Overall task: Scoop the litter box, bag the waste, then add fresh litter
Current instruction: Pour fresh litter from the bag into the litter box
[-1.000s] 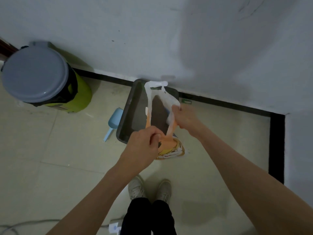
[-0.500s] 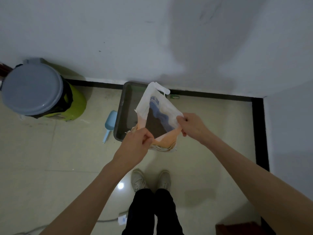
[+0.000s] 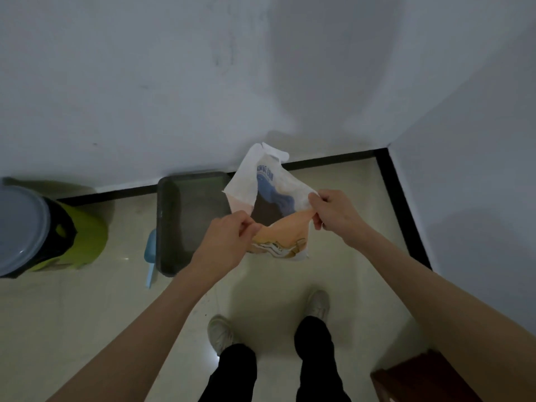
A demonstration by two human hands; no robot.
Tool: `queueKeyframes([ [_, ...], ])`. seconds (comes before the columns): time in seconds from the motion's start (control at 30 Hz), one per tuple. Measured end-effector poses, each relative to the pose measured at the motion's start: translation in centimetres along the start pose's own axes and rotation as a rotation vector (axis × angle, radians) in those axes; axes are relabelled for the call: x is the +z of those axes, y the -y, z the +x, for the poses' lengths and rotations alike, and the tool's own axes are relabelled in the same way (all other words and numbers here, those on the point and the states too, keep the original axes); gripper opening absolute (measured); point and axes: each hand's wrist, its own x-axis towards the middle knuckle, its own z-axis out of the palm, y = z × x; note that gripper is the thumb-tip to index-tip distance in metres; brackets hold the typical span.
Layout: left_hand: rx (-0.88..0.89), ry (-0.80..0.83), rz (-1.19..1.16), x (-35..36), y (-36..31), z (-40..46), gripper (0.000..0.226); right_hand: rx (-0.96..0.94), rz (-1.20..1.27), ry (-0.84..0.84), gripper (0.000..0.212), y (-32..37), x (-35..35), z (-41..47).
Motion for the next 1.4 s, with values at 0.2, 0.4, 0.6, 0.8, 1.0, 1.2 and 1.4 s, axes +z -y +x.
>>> queueKeyframes([
  [0.2,0.024,0.032,-0.036,5.8,-8.7,5.5,0.017,0.067,0.072,-0.045,0.033,-5.9,-9.3,3.7],
  [0.4,0.010,0.081,-0.010,13.2,-16.2,13.6,0.015,0.125,0.090,-0.035,0.033,-12.7,-17.9,10.7],
  [0.6,0.010,0.177,-0.032,21.2,-20.3,21.7,0.015,0.215,0.154,-0.160,0.035,-19.4,-23.1,17.4],
  [0.8,0.073,0.207,-0.008,27.4,-23.4,30.7,0.015,0.332,0.291,-0.323,0.030,-24.8,-26.5,24.0],
  [1.0,0.117,0.156,-0.036,32.5,-24.3,39.3,0.013,0.419,0.430,-0.412,0.025,-29.6,-27.1,30.4],
  [1.2,0.228,0.155,-0.012,37.0,-25.5,42.9,0.013,0.570,0.597,-0.494,0.024,-33.2,-28.1,33.0],
  [1.4,0.279,0.217,0.126,37.7,-26.0,42.5,0.019,0.638,0.573,-0.349,0.022,-33.8,-29.3,31.9],
])
